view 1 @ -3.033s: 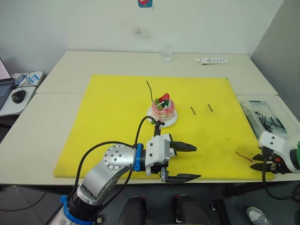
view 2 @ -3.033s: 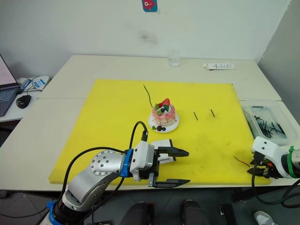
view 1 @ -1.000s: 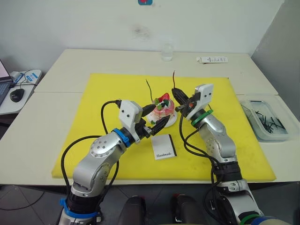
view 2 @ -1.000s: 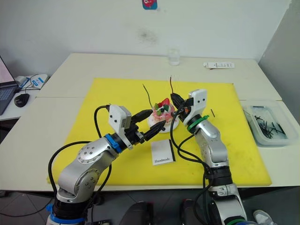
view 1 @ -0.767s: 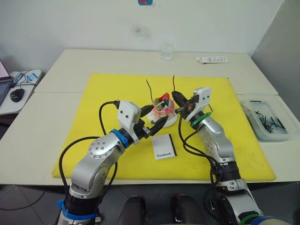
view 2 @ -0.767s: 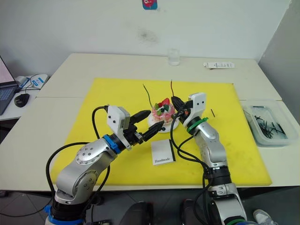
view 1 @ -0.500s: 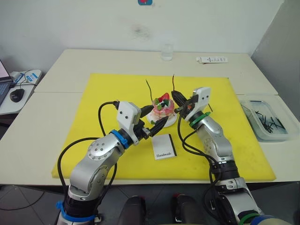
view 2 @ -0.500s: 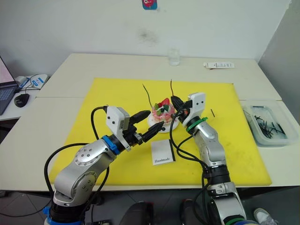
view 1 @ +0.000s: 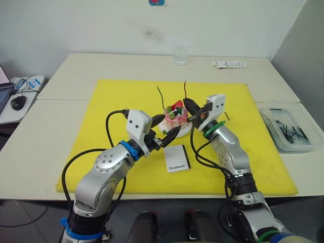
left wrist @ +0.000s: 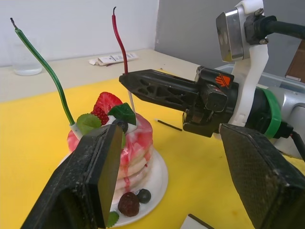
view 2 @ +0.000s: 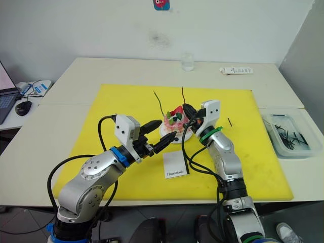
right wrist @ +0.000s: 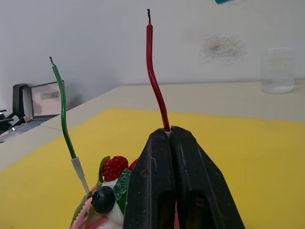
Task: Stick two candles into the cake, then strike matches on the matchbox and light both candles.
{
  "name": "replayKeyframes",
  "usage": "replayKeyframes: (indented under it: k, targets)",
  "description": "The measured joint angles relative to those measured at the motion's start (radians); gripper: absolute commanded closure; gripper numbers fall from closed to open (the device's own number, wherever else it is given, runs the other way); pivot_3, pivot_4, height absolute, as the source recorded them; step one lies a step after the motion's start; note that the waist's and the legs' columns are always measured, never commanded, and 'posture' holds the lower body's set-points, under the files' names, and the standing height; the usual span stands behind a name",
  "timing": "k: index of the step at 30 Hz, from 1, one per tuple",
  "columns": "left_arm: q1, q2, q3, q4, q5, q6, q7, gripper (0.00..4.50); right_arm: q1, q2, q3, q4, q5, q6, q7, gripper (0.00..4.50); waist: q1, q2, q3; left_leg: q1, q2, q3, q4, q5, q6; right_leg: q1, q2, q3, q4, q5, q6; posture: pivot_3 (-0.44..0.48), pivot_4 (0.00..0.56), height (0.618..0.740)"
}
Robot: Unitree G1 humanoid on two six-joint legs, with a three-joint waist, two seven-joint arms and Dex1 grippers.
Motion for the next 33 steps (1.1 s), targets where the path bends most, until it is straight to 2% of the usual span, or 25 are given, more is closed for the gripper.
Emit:
replayKeyframes:
  k: [33]
  targets:
    - [-0.021,0.018,0.003,0.0,-0.003,0.0,0.001,0.87,0.018,0.008,-0.001,0.019,-0.027,-0.024,-0.015,4.49,0.0,0.0,0.0,0.0,0.0,0.0,0.0,0.0,0.0,0.0,0.0,0.0,0.0,0.0,0.0,0.0,0.15,0.74]
